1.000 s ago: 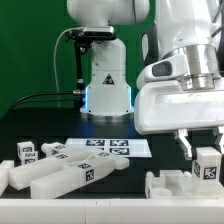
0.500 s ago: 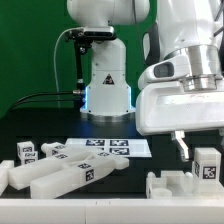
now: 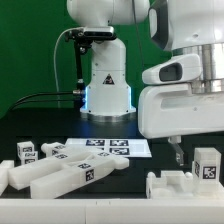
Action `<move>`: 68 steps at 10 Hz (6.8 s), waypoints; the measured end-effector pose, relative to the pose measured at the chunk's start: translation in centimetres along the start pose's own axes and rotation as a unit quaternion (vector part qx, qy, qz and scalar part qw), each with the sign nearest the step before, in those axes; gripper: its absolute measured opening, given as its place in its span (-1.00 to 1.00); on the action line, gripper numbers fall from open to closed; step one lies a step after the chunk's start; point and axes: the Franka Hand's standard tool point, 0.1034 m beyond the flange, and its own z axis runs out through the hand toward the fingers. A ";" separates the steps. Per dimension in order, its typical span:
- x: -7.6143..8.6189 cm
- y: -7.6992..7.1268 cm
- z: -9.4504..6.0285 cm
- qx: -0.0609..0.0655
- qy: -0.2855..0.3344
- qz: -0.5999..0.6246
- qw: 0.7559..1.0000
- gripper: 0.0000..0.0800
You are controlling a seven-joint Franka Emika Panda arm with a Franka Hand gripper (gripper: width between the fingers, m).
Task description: Assemble chair
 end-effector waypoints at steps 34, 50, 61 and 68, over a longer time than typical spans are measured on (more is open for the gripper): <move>0.1 0.1 0.7 -0.017 0.017 0.246 0.969 -0.29; -0.2 -0.2 0.7 0.005 -0.001 0.273 0.962 0.62; 0.1 0.2 0.7 -0.009 0.006 0.427 0.904 -0.29; -0.1 0.2 0.8 0.010 -0.007 0.628 0.778 -0.29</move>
Offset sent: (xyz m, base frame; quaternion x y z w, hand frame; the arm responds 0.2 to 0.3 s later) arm 0.0000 0.0000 0.0000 0.0000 0.0000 0.0650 0.9979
